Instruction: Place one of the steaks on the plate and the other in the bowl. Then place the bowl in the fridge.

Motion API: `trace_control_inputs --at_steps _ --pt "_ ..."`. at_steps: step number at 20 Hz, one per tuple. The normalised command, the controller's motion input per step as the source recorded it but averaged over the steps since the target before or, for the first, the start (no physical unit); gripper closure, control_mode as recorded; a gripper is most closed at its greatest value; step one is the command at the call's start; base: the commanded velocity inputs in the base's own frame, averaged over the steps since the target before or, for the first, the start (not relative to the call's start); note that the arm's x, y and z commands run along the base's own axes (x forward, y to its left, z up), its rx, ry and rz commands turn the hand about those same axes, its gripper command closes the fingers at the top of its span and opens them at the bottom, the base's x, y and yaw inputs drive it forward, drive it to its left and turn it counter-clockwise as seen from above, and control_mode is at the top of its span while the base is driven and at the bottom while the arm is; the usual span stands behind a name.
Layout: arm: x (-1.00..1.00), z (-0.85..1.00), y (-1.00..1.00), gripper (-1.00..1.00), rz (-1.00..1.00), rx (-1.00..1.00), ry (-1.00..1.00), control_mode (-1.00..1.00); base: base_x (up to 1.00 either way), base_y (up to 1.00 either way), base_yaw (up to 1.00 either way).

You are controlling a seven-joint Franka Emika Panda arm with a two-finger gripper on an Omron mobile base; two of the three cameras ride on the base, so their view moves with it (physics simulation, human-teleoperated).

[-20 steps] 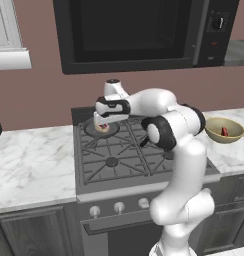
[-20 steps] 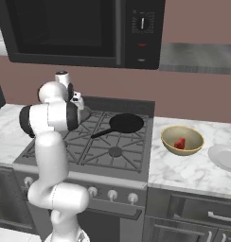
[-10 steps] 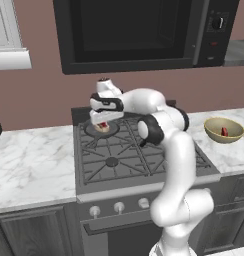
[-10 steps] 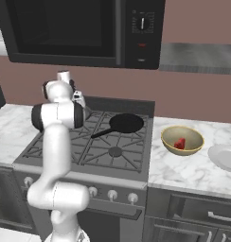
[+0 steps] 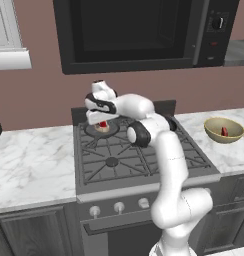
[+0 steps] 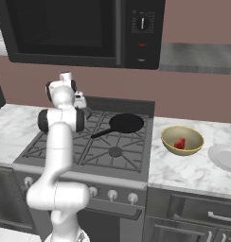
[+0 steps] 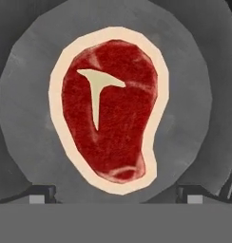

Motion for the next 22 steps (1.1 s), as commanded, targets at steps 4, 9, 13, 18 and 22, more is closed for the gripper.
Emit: trace_control_inputs --at_steps 4,9,13,18,22 --pt "0.16 -0.21 0.0 -1.0 0.0 0.0 0.0 -1.0 0.0 0.0 0.0" --pt "0.06 -0.07 0.0 -1.0 0.0 0.0 0.0 -1.0 0.0 0.0 0.0" --pt "-0.01 -0.33 0.0 -1.0 0.0 0.0 0.0 -1.0 0.0 0.0 0.0" --pt "-0.1 -0.43 -0.04 -1.0 0.0 0.0 0.0 -1.0 0.0 0.0 0.0" --pt "0.0 -0.26 -0.01 -1.0 0.0 0.0 0.0 -1.0 0.0 0.0 0.0"
